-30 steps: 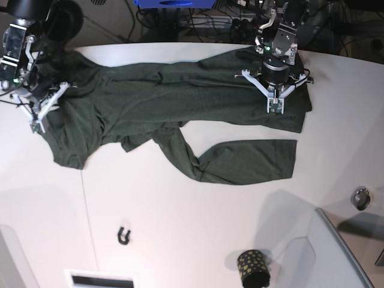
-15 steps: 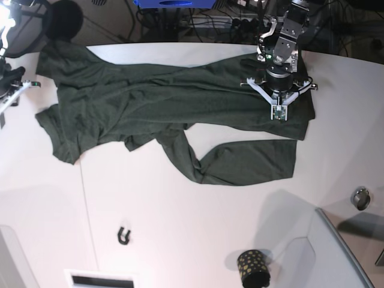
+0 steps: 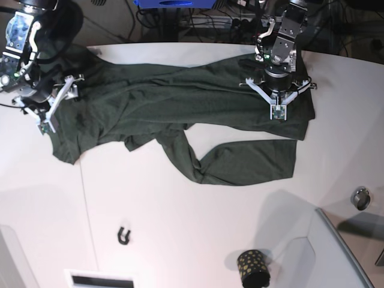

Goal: Layout the t-shirt on the table in an organized manner, then fold the t-shirt properly
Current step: 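Pull the grasped fabric with the right gripper away from the left gripper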

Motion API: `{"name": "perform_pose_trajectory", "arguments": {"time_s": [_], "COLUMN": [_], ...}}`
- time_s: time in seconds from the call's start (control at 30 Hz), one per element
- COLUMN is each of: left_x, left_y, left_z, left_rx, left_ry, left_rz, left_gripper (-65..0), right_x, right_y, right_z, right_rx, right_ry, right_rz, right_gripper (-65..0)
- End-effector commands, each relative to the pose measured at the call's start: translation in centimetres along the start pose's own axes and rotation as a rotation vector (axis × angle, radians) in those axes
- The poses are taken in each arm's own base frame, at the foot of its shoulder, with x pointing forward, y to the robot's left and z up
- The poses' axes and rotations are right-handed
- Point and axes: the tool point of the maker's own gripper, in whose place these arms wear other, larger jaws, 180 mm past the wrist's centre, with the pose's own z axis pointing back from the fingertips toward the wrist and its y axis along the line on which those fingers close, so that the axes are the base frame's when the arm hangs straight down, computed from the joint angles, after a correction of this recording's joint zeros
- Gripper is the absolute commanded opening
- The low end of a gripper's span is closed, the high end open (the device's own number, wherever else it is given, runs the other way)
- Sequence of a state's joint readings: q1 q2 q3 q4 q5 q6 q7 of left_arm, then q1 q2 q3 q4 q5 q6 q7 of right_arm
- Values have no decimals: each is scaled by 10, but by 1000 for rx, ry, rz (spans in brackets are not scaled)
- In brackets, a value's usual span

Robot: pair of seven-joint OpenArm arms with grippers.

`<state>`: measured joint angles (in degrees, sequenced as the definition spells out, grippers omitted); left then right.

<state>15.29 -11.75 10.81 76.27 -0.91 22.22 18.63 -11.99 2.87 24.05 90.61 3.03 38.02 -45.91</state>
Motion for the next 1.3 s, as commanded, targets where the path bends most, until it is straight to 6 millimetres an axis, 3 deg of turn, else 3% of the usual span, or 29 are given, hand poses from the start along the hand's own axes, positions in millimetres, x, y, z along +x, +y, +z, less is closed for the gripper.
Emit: {"name": "perform_pose_trajectory", "arguments": {"time_s": [0.0, 0.17, 0.73, 0.77, 0.87, 0.9, 1.0, 1.27], "left_x": [-11, -12, -12, -12, -12, -12, -11, -12], "left_y": [-3, -3, -3, -3, -3, -3, -3, -3], "left_z": [2, 2, 3, 3, 3, 3, 2, 3], "left_rx": [-19, -19, -19, -19, -19, -19, -19, -19], "left_ry": [46, 47, 49, 49, 47, 47, 46, 47], "left_rz": [9, 9, 8, 8, 8, 8, 9, 8], "left_gripper": [-650, -650, -650, -650, -650, -650, -650, -650], "right_x": [12, 6, -18, -17, -16, -15, -17, -16], "right_y": [-8, -6, -4, -4, -4, -4, -5, -24], "right_z": [1, -9, -19, -19, -18, -18, -17, 29], "right_rx": [-10, 12, 37, 36, 35, 35, 33, -91], "right_ry": [-36, -6, 26, 20, 16, 15, 17, -57], "right_rz": [3, -16, -42, -44, -43, -43, -43, -42], "right_gripper": [-255, -345, -365, -399, -600, -635, -644, -644]}}
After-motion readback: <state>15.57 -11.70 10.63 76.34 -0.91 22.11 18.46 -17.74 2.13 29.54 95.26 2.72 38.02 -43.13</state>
